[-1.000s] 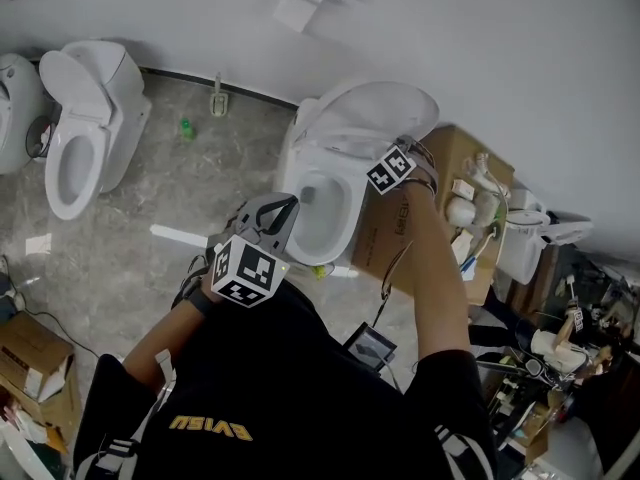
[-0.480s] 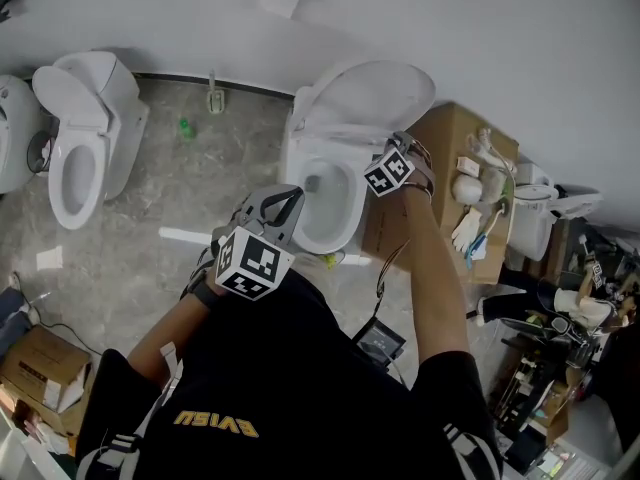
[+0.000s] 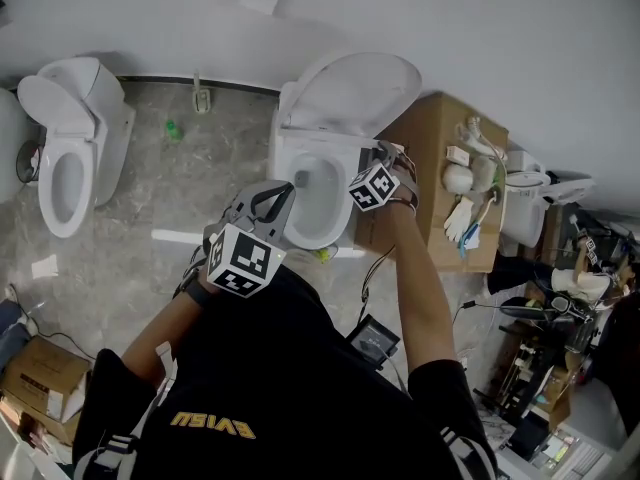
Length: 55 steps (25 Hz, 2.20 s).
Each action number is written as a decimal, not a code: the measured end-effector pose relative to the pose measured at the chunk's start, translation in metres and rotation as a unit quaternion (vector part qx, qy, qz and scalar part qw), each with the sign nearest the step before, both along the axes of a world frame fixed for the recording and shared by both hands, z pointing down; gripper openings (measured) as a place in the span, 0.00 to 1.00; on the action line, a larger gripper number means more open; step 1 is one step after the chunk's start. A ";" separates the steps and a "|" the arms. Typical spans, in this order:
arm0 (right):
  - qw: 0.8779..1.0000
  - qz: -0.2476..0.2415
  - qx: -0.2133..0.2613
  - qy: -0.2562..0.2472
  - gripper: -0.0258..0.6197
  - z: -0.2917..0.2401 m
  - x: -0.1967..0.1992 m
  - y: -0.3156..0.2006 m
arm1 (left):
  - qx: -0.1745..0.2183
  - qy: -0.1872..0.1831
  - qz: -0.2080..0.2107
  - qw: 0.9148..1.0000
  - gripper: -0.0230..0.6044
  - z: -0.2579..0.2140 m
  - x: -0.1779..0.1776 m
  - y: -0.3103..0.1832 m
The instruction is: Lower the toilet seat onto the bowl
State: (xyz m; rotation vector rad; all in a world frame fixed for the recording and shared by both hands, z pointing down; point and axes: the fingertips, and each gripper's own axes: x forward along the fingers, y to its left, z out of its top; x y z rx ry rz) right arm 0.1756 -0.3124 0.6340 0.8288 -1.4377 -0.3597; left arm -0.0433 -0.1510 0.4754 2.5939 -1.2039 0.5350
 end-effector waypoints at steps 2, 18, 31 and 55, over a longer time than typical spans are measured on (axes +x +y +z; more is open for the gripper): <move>1.000 0.002 -0.005 0.001 0.13 0.001 0.001 0.004 | 0.000 0.000 0.007 1.000 0.06 0.000 0.004 0.000; 0.999 0.020 -0.036 -0.018 0.15 0.014 0.006 0.050 | -0.005 -0.005 0.053 0.999 0.06 0.009 0.030 0.011; 0.997 0.032 -0.068 -0.028 0.18 0.028 0.011 0.080 | -0.005 -0.008 0.067 0.998 0.06 0.014 0.036 0.012; 0.993 0.028 -0.103 -0.053 0.19 0.049 0.019 0.125 | -0.013 -0.008 0.068 0.998 0.06 0.019 0.040 0.023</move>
